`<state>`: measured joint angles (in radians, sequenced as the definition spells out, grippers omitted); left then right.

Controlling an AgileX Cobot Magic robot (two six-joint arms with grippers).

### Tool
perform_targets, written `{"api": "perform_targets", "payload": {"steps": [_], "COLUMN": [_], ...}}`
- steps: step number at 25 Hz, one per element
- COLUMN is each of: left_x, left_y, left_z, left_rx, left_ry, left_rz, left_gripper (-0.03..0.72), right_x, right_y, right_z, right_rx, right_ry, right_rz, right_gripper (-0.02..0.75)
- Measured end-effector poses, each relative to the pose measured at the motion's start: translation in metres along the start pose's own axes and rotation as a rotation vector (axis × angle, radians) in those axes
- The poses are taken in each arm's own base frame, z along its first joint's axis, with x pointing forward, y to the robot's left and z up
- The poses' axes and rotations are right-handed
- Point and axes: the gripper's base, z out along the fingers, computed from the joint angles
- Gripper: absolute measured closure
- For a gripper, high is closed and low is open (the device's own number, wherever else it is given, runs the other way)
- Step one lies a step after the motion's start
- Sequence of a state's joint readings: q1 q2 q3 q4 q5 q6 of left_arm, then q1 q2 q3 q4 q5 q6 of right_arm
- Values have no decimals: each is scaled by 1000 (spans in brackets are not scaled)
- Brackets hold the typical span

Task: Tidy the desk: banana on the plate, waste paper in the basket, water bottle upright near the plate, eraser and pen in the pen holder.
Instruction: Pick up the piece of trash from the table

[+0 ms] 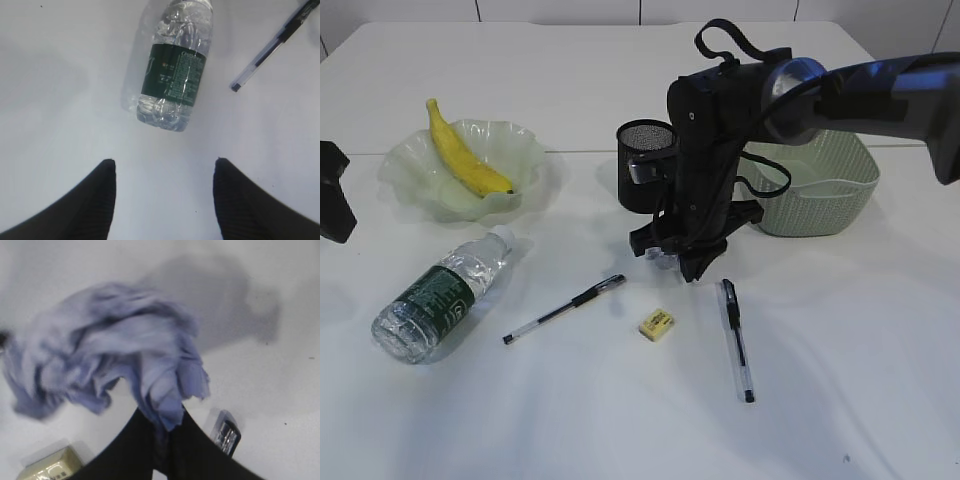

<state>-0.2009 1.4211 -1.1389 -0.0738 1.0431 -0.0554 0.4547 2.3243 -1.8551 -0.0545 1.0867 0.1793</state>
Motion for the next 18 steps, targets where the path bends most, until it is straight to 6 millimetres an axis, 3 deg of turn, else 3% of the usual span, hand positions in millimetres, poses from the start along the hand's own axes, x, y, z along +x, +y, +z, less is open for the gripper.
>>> {"api": "perform_targets", "payload": {"steps": [10,18], "left_x": [0,0], "left_y": [0,0], "left_z": [0,0], "left_rx": [0,0], "left_ry": [0,2], "left_rz": [0,0], "left_gripper": [258,259], "right_x": [3,4], "right_y": [2,0], "right_z": [-2,-46], "right_rx": [-27,-37], "right_ry": [35,-38], "right_rz": [-26,-39], "right_gripper": [729,730]}}
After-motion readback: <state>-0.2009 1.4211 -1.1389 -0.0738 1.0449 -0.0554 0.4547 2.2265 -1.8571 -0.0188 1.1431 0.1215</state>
